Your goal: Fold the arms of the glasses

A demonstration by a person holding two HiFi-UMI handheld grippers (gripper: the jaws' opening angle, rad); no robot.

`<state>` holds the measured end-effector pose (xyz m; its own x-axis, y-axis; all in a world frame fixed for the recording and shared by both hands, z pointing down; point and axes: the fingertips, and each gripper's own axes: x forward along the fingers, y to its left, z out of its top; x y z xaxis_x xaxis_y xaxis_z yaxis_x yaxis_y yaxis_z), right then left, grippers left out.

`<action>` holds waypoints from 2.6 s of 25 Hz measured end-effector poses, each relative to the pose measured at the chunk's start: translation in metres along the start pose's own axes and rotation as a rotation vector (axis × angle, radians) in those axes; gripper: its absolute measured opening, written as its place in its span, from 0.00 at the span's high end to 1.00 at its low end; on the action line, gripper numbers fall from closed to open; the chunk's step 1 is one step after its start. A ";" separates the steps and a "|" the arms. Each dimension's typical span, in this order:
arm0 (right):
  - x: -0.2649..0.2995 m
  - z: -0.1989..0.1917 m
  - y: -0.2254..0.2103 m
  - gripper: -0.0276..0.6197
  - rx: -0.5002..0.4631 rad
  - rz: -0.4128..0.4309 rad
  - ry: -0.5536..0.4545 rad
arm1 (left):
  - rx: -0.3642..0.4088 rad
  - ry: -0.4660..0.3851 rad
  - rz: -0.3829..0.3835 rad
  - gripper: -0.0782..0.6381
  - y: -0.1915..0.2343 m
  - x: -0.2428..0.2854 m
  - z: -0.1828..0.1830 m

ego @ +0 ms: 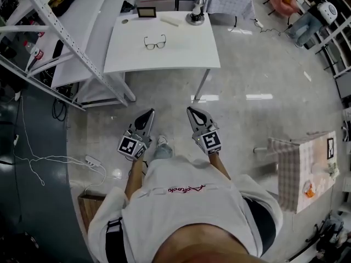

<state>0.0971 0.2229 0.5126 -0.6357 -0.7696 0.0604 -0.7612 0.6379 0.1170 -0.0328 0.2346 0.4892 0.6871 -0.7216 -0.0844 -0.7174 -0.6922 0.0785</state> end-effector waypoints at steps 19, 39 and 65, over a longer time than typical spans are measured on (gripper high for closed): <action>0.176 0.014 -0.025 0.93 -0.017 0.006 0.036 | -0.014 0.022 0.007 0.90 0.172 0.037 0.010; 0.247 -0.024 -0.096 0.93 0.048 -0.042 0.061 | -0.046 0.062 -0.013 0.90 0.241 0.115 -0.020; 0.393 -0.038 -0.272 0.93 0.094 0.029 0.068 | -0.034 0.122 0.159 0.90 0.392 0.275 -0.020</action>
<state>0.0593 -0.2539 0.5422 -0.6502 -0.7486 0.1297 -0.7531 0.6576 0.0205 -0.1230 -0.2353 0.5167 0.5762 -0.8156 0.0525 -0.8148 -0.5682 0.1152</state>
